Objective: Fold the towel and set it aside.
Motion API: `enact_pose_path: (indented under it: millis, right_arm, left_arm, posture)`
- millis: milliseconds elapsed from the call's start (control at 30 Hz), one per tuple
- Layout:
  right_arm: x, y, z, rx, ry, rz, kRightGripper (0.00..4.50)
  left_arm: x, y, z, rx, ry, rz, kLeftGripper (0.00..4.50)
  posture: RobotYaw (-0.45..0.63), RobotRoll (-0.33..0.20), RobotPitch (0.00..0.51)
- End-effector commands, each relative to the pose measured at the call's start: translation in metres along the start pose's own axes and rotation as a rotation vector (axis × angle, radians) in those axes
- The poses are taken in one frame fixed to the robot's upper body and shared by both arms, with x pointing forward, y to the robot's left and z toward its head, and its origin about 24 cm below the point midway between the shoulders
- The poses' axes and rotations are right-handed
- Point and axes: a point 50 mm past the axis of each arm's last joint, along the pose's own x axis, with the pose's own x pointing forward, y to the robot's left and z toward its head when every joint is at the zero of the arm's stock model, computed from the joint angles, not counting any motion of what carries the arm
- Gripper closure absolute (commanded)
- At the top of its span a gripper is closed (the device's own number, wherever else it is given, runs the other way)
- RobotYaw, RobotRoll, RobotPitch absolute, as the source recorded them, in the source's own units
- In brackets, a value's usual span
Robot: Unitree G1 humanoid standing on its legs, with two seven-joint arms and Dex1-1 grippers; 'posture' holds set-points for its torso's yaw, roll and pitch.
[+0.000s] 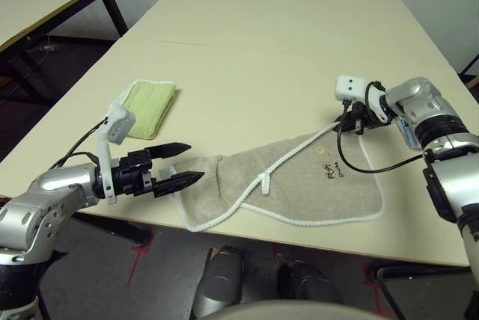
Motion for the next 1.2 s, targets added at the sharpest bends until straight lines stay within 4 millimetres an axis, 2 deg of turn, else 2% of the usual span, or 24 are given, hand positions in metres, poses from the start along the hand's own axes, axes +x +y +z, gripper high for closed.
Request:
enact_pose_path:
  millis: [33, 400, 533, 800, 1033, 1200]
  right_arm:
    - [-0.009, -0.011, 0.027, -0.004, -0.106, -0.066, 4.45]
    - [-0.025, -0.032, 0.099, -0.011, -0.339, -0.326, 4.45]
    - [-0.032, -0.040, 0.116, -0.004, -0.400, -0.468, 4.45]
    - [-0.034, -0.051, 0.118, 0.021, -0.380, -0.765, 4.45]
    - [-0.038, -0.055, 0.118, 0.010, -0.355, -0.863, 4.45]
    - [-0.039, -0.056, 0.116, -0.006, -0.329, -0.925, 4.45]
  left_arm:
    - [0.008, -0.001, -0.002, 0.008, 0.008, -0.028, 0.00]
    - [0.036, 0.009, 0.014, 0.038, -0.062, 0.040, 0.00]
    - [0.049, 0.011, 0.021, 0.047, -0.091, 0.062, 0.00]
    - [0.083, 0.010, 0.034, 0.083, -0.150, 0.055, 0.00]
    - [0.115, 0.010, 0.045, 0.131, -0.138, 0.036, 0.00]
    - [0.138, 0.007, 0.046, 0.076, -0.023, -0.023, 0.00]
  posture:
    - [0.27, 0.000, 0.103]
    - [0.25, 0.000, 0.113]
    - [0.25, 0.000, 0.123]
    - [0.26, 0.000, 0.140]
    - [0.26, 0.000, 0.141]
    - [0.27, 0.000, 0.129]
